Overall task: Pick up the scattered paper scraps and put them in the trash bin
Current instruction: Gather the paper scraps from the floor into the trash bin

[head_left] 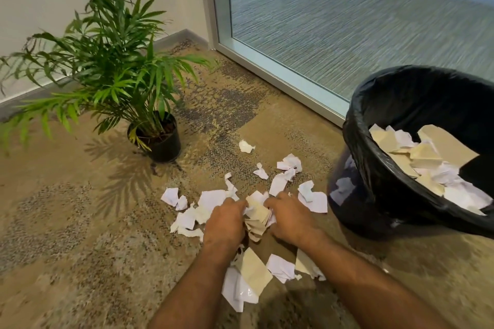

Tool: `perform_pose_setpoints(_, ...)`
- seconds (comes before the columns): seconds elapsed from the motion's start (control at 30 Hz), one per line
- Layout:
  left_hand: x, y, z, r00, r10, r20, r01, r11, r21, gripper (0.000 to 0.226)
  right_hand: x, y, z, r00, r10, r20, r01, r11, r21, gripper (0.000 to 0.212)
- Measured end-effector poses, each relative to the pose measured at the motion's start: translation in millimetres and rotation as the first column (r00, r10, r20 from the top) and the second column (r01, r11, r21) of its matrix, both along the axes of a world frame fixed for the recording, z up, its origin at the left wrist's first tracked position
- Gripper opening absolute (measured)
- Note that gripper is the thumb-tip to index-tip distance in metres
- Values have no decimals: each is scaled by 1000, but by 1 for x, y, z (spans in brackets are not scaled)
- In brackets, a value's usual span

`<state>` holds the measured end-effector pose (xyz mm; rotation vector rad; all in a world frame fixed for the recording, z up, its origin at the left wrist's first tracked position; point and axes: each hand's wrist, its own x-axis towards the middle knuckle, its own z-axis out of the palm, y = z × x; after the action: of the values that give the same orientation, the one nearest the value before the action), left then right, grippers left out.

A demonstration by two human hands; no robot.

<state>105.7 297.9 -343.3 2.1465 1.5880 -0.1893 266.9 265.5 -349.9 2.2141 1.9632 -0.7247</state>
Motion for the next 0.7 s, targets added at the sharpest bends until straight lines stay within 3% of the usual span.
perform_pose_setpoints(0.13,-11,-4,11,972,131,196,-137,990,20,43,6,-12,6,978,-162,-132,178,977,114,25)
perform_pose_setpoints(0.2,-16,-9,21,932,188,311,-200,980,6,39,10,-20,16,940,-255,-228,301,933,195,27)
perform_pose_setpoints(0.33,-24,-15,56,749,327,577,-326,939,-110,31,15,-33,51,812,-364,-456,507,828,241,30)
perform_pose_setpoints(0.4,-26,-19,83,628,370,685,-369,916,-157,32,13,-41,76,735,-353,-578,576,775,261,23)
perform_pose_setpoints(0.53,-24,-21,145,454,338,825,-383,910,-162,44,-1,-61,147,436,-253,-864,725,668,171,31)
perform_pose_setpoints(0.7,-3,-28,231,278,247,928,-322,935,-152,36,9,-82,244,294,-42,-955,762,613,208,15)
